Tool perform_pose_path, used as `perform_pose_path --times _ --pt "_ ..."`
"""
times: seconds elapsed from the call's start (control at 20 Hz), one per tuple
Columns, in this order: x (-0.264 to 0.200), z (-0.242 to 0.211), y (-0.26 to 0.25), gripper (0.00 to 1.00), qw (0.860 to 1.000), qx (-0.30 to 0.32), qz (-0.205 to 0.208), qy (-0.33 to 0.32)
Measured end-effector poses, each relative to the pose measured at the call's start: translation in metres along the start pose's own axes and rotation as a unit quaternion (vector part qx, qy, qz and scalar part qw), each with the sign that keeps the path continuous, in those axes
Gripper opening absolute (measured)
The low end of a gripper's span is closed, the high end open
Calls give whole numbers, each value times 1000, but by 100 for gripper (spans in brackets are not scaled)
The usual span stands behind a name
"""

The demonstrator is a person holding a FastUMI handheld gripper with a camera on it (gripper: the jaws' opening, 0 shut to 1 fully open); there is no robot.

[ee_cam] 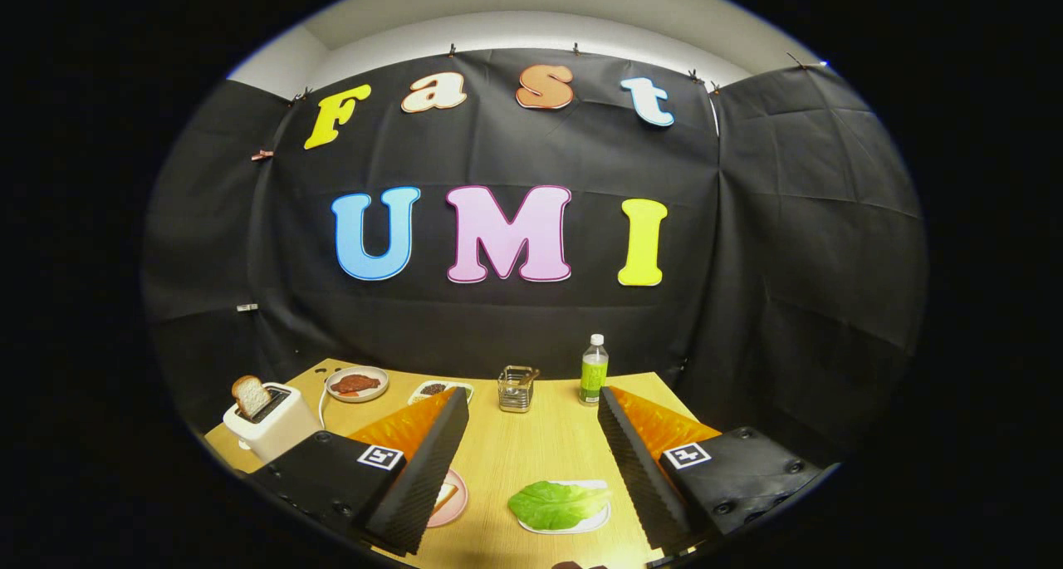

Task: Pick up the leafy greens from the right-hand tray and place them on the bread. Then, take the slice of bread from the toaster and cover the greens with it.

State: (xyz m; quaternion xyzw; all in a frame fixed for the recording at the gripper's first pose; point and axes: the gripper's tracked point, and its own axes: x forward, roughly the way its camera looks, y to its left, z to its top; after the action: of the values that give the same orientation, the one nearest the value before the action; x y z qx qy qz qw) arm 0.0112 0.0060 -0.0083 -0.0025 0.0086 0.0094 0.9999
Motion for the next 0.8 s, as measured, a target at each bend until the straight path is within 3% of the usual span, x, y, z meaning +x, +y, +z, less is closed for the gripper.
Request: perform_pose_path --times 0.8 --pt "21 -26 0 97 999 7 17 36"
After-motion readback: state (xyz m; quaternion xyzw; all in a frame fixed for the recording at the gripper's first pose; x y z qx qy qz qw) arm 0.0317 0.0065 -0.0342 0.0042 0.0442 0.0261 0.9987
